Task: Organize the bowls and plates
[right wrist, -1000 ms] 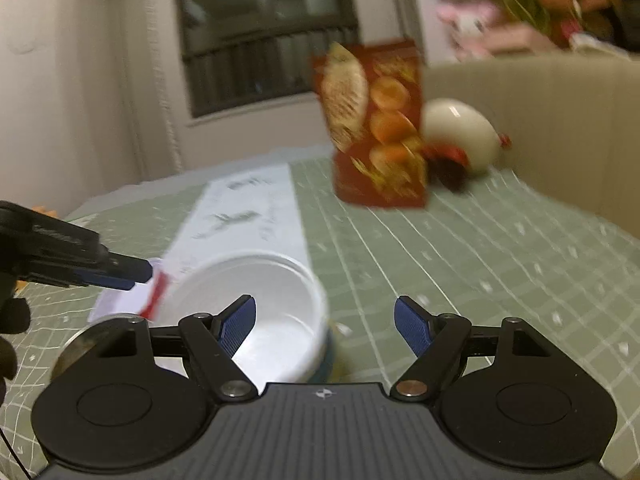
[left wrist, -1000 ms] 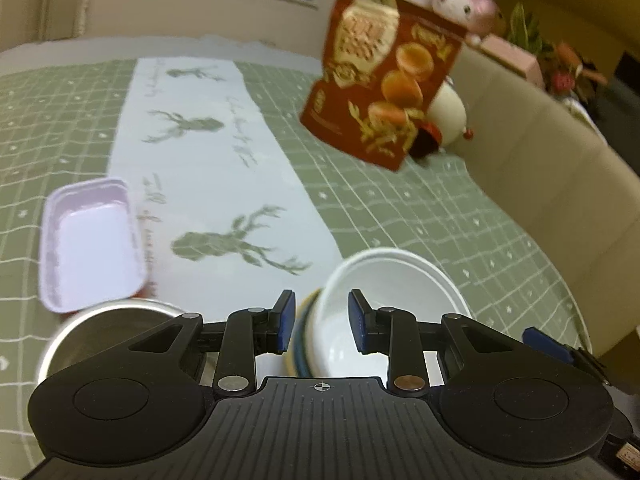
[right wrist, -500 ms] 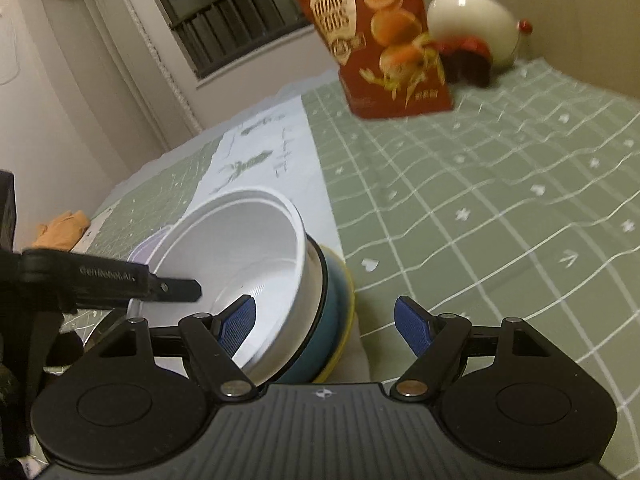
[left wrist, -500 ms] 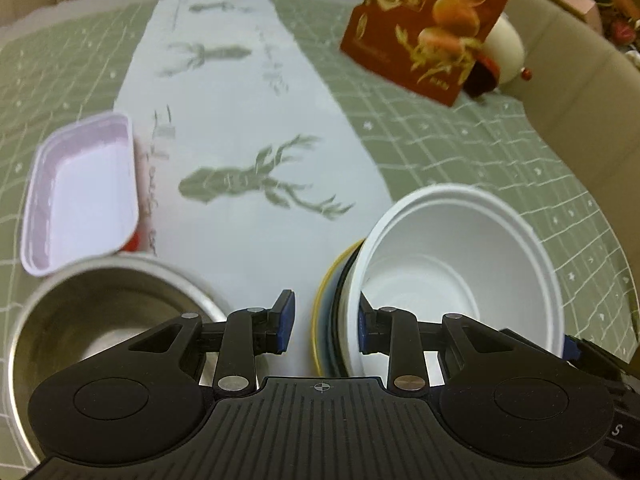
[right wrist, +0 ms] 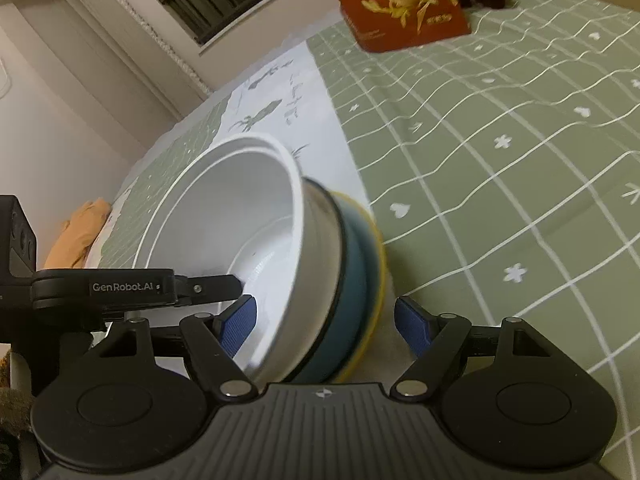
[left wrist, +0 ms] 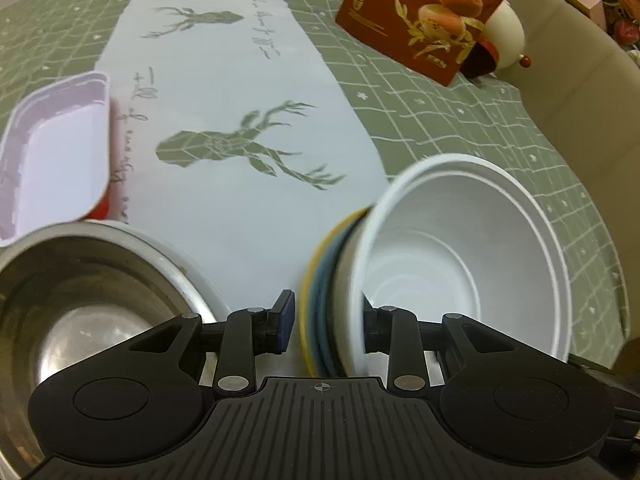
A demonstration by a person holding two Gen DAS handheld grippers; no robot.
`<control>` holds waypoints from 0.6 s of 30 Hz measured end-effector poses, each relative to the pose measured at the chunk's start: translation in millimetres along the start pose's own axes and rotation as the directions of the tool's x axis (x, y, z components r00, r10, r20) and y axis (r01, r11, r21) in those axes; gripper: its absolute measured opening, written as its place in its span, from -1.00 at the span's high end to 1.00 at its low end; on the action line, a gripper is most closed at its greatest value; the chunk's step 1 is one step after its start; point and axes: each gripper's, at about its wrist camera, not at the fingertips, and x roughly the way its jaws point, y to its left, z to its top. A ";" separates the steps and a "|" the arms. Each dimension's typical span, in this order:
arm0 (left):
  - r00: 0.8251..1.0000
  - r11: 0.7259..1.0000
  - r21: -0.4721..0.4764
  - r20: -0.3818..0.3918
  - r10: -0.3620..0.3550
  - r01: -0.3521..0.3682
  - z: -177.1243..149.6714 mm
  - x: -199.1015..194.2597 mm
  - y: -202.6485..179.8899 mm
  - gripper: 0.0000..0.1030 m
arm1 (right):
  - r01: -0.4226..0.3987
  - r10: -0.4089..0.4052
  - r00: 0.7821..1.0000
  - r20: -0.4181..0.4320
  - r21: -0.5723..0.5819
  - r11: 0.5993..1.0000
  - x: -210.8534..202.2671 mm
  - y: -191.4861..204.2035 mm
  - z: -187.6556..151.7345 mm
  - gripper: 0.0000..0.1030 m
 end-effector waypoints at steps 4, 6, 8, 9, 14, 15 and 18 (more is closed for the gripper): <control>0.999 1.000 0.020 -0.046 -0.021 0.022 -5.2 8.6 -7.1 0.10 | -0.021 0.022 0.999 -0.050 0.006 1.000 10.4 5.3 -3.0 -0.50; 0.999 1.000 0.018 -0.045 -0.018 0.019 -5.7 8.0 -8.6 0.11 | -0.008 0.008 0.999 -0.054 -0.005 1.000 11.8 7.6 -3.5 -0.50; 0.999 1.000 0.007 -0.051 -0.021 0.021 -6.3 7.1 -7.9 0.11 | -0.008 0.008 0.998 -0.055 -0.007 1.000 11.0 8.3 -4.2 -0.50; 0.998 1.000 0.009 -0.052 -0.019 0.020 -7.3 6.0 -8.6 0.11 | -0.009 0.009 0.998 -0.058 -0.008 1.000 10.3 8.3 -5.0 -0.50; 0.997 1.000 0.000 -0.067 -0.027 0.027 -13.8 -3.1 -11.5 0.11 | -0.002 0.001 0.997 -0.075 -0.010 1.000 4.3 10.5 -9.3 -0.50; 0.997 0.999 -0.008 -0.070 -0.033 0.032 -14.9 -5.0 -11.2 0.11 | -0.002 0.002 0.997 -0.079 -0.002 1.000 3.0 9.9 -9.7 -0.50; 0.995 0.999 -0.028 -0.088 -0.049 0.046 -19.8 -10.9 -10.0 0.11 | -0.013 0.015 0.995 -0.098 0.020 1.000 -3.1 7.4 -10.9 -0.50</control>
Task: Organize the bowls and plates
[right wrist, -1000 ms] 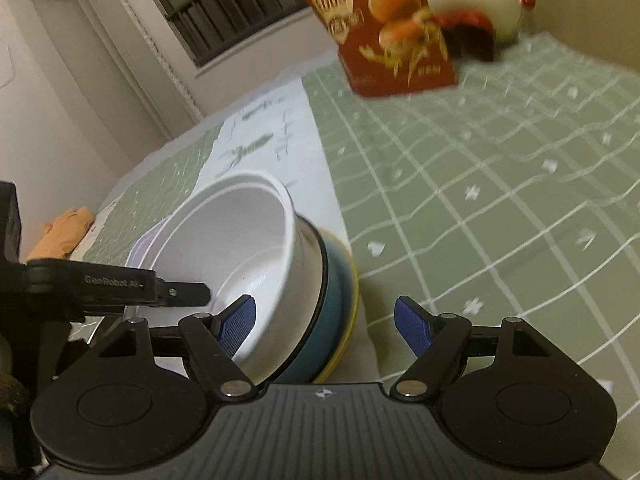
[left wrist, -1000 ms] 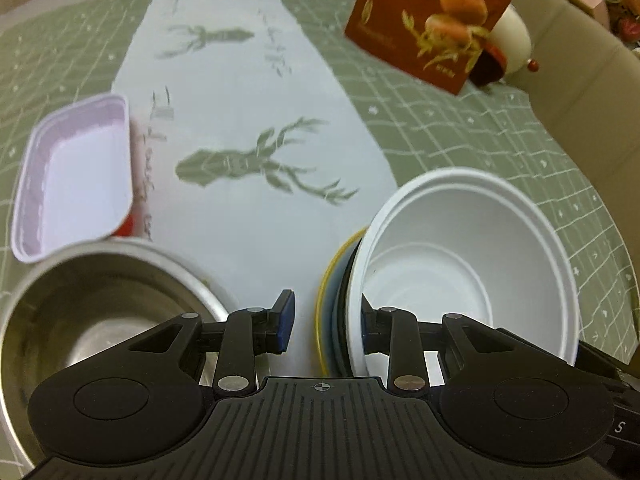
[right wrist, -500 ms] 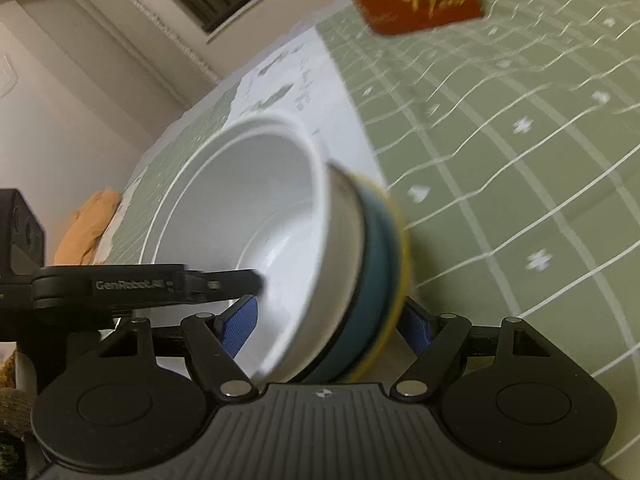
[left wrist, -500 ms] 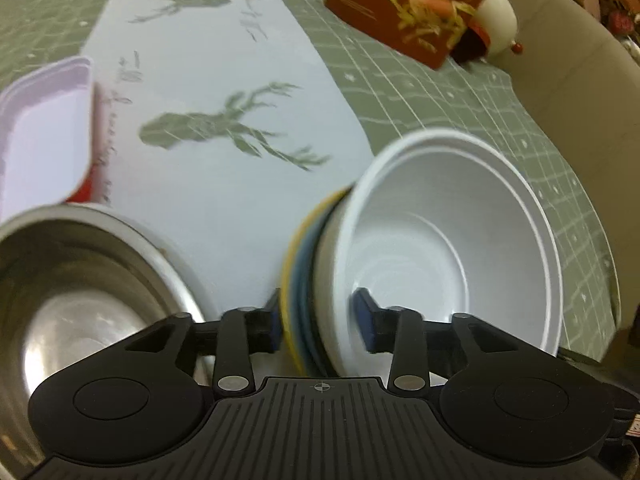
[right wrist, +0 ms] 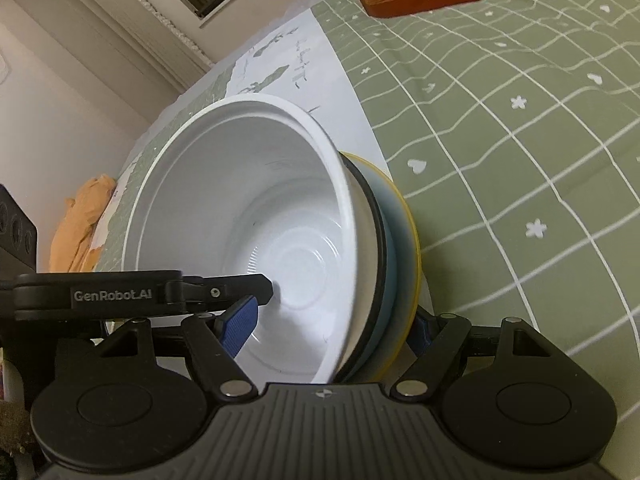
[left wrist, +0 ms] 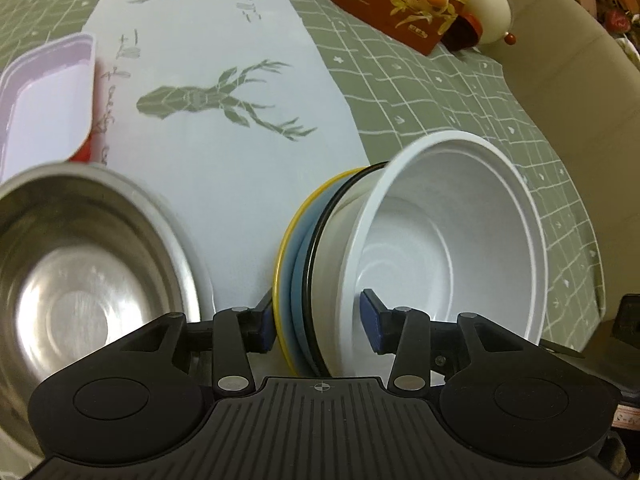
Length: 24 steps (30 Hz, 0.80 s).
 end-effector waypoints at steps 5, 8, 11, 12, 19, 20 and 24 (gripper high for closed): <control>1.000 1.000 0.015 -0.021 0.015 -0.015 -11.6 -2.7 -3.7 0.11 | -0.031 0.032 0.999 -0.036 0.017 0.999 -8.2 -3.9 -5.3 -0.49; 1.000 0.999 0.027 -0.017 0.021 -0.020 -14.1 -2.2 -4.5 0.14 | -0.036 0.036 0.998 -0.044 0.001 0.999 -10.0 -5.1 -6.8 -0.49; 1.000 0.999 0.026 -0.017 0.023 -0.023 -13.4 -1.7 -4.7 0.14 | -0.041 0.041 0.998 -0.047 -0.009 0.999 -7.4 -6.9 -6.5 -0.49; 0.999 0.999 0.030 -0.017 0.027 -0.026 -13.5 -1.6 -5.2 0.14 | -0.043 0.043 0.998 -0.046 -0.010 0.999 -7.1 -7.2 -6.2 -0.49; 0.997 0.995 0.063 0.020 0.070 -0.071 -14.1 -7.6 -8.5 0.30 | 0.008 -0.007 1.000 0.021 -0.063 0.998 -13.6 -4.3 -3.8 -0.49; 0.997 0.995 0.065 0.030 0.076 -0.077 -13.5 -9.8 -8.4 0.31 | 0.018 -0.016 0.999 0.034 -0.071 0.997 -15.7 -3.4 -3.0 -0.49; 0.992 0.992 0.072 0.084 0.093 -0.099 -9.9 -21.9 -9.4 0.32 | 0.085 -0.074 0.993 0.094 -0.118 0.989 -24.1 -0.2 -0.1 -0.49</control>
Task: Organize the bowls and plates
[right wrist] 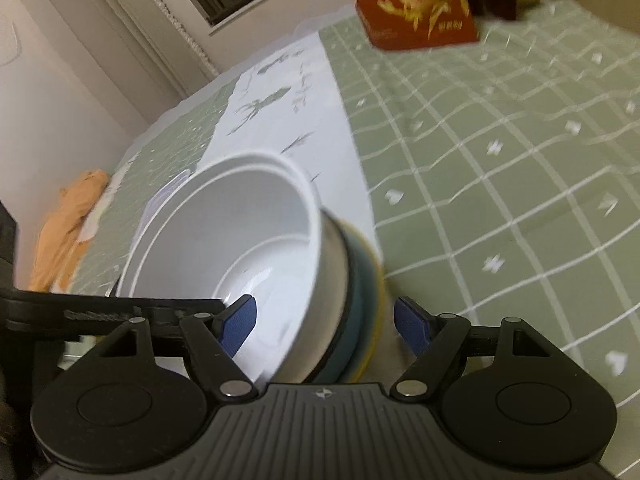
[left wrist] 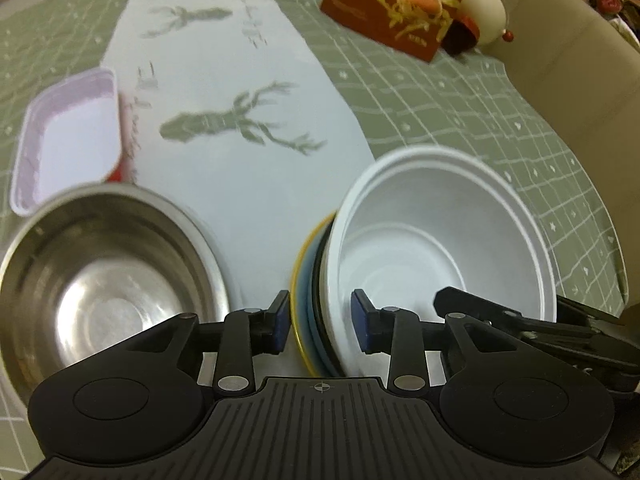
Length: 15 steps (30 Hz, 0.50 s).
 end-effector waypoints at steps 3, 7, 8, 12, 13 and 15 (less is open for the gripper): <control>0.999 1.000 0.003 0.034 0.002 -0.002 4.9 -5.9 0.7 0.33 | 0.080 -0.078 0.996 0.033 -0.054 0.995 0.5 4.7 1.5 -0.49; 0.999 0.999 0.035 0.041 0.012 -0.014 11.4 -3.8 -3.5 0.36 | 0.151 -0.145 0.988 0.059 -0.116 0.982 5.6 9.4 1.0 -0.49; 0.999 0.999 0.046 0.034 0.017 -0.019 12.6 -1.4 -4.6 0.36 | 0.142 -0.137 0.989 0.050 -0.124 0.982 7.4 9.5 1.4 -0.49; 0.999 0.994 0.098 -0.015 0.041 -0.040 15.8 10.0 -7.6 0.39 | 0.030 -0.034 0.998 -0.046 -0.077 0.997 18.0 2.3 7.7 -0.49; 0.999 0.993 0.110 -0.023 0.048 -0.046 15.6 11.5 -7.5 0.39 | 0.006 -0.009 0.998 -0.070 -0.055 0.998 20.7 -1.4 9.7 -0.49; 0.998 0.990 0.131 -0.040 0.053 -0.047 16.6 15.0 -7.2 0.40 | -0.035 0.033 0.993 -0.110 -0.010 0.999 26.1 -8.3 12.4 -0.49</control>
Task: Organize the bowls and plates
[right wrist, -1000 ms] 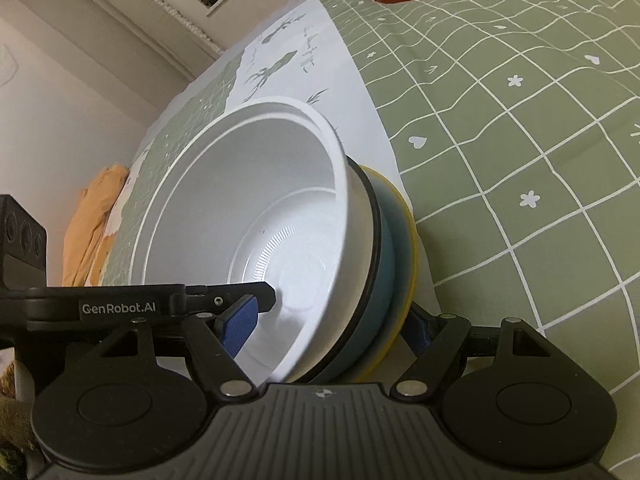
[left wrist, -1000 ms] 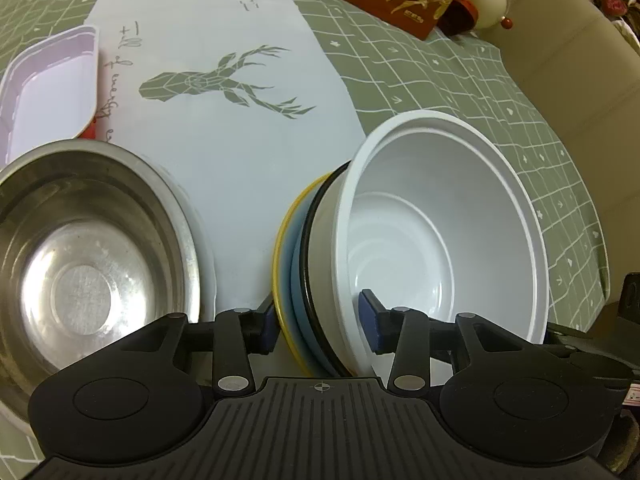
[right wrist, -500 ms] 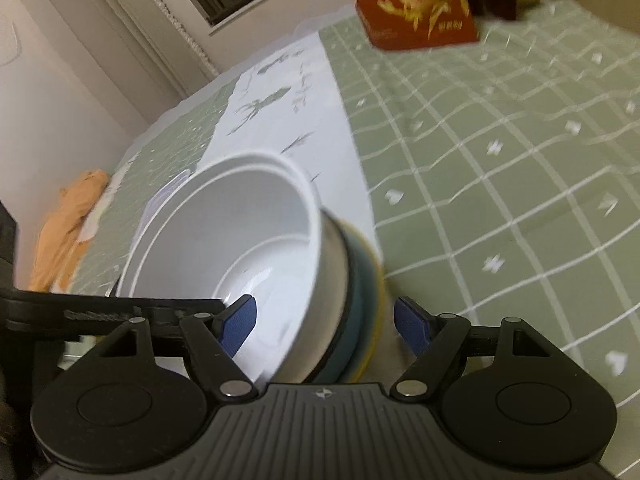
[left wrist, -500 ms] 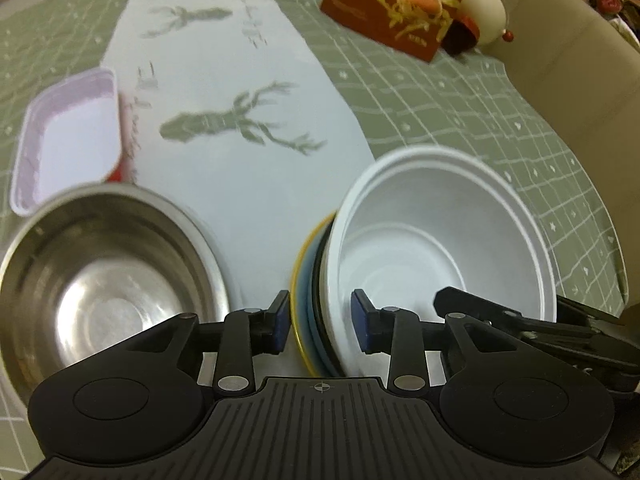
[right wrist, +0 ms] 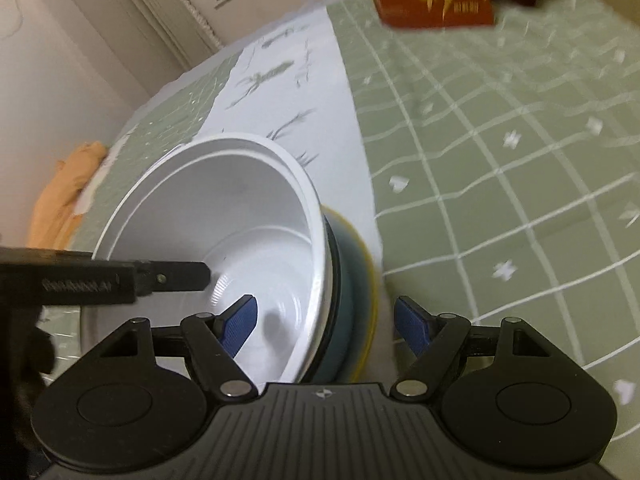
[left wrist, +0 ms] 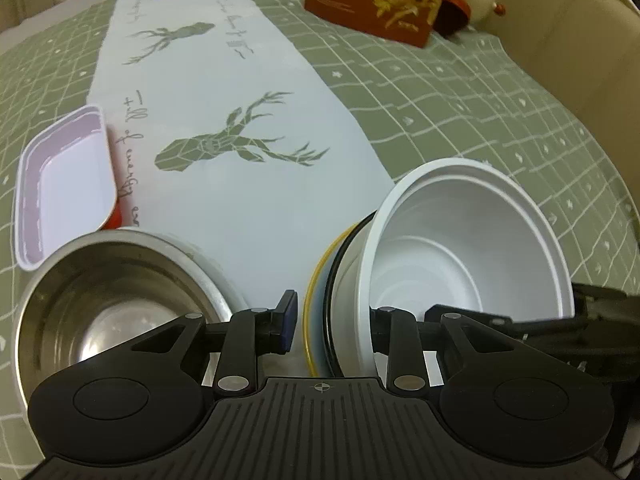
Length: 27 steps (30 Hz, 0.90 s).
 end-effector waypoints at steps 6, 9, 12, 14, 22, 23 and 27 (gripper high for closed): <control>0.996 0.997 -0.021 -0.056 -0.075 0.074 8.8 6.5 5.6 0.22 | -0.080 0.084 0.995 -0.050 0.082 0.993 10.9 -13.9 3.6 -0.44; 0.990 0.995 -0.020 -0.103 -0.098 0.096 9.5 11.4 2.4 0.08 | -0.095 0.100 0.994 -0.042 0.111 0.989 12.3 -20.9 4.6 -0.44; 0.982 0.992 -0.037 -0.140 -0.124 0.120 15.0 9.8 2.2 0.05 | -0.091 0.096 0.995 -0.032 0.126 0.988 13.0 -27.0 5.5 -0.42; 0.978 0.990 -0.047 -0.155 -0.137 0.131 17.2 9.0 3.6 0.05 | -0.095 0.100 0.995 -0.030 0.133 0.987 11.6 -30.5 4.8 -0.40; 0.981 0.993 -0.033 -0.151 -0.119 0.115 13.8 10.1 -2.4 -0.20 | -0.127 0.138 0.989 -0.060 0.154 0.980 11.9 -23.2 1.6 -0.40; 0.981 0.993 -0.035 -0.152 -0.119 0.115 14.2 10.6 -3.4 -0.22 | -0.137 0.148 0.987 -0.064 0.157 0.978 12.3 -22.1 1.3 -0.40; 0.980 0.993 -0.025 -0.158 -0.122 0.119 17.3 8.5 -7.9 -0.25 | -0.113 0.123 0.991 -0.055 0.161 0.980 10.8 -21.0 1.2 -0.40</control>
